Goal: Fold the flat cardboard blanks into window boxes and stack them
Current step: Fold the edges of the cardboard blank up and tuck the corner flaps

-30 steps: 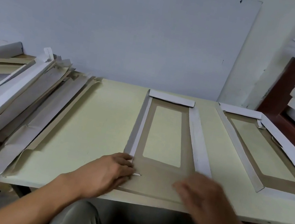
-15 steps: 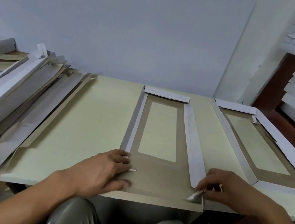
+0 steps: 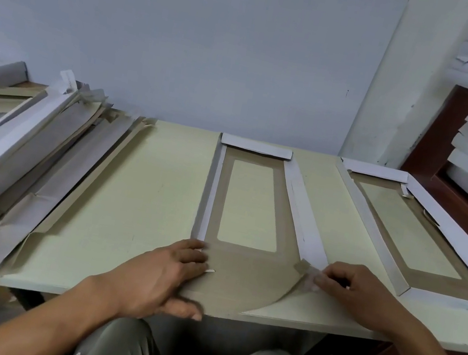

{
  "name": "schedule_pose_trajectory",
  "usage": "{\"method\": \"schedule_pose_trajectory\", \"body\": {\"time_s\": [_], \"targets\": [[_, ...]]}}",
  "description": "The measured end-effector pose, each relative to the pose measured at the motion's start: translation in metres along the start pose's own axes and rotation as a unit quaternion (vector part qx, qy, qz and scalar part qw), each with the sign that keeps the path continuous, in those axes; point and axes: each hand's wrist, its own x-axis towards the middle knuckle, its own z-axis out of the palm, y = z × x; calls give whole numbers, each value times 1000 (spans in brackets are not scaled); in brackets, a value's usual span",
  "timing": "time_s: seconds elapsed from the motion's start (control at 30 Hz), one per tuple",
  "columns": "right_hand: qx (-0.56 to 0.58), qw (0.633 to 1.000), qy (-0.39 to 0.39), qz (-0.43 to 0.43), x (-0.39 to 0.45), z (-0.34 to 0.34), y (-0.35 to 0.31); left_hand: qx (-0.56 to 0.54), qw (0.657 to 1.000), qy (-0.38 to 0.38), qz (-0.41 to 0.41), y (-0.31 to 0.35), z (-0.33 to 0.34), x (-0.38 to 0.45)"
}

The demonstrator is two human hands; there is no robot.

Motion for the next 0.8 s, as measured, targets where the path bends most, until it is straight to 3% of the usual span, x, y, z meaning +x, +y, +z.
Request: {"method": "schedule_pose_trajectory", "body": {"time_s": [0.13,0.2,0.37,0.47,0.53,0.8], "targets": [[126,990,-13,56,-2,-11,6,0,1000,19,-9,-1,2,0],[126,990,-12,66,-2,-12,3,1,1000,16,-18,0,5,0],[-103,992,65,-33,-1,17,-15,16,1000,-22,-10,-4,6,-1],[-243,953,135,-121,-5,23,-20,58,998,-31,-7,-1,10,-4],[-283,935,129,-170,-7,25,-24,78,997,-7,-2,3,12,-6],[-138,982,40,-123,-7,11,-27,-45,995,84,-39,5,-2,7]]}}
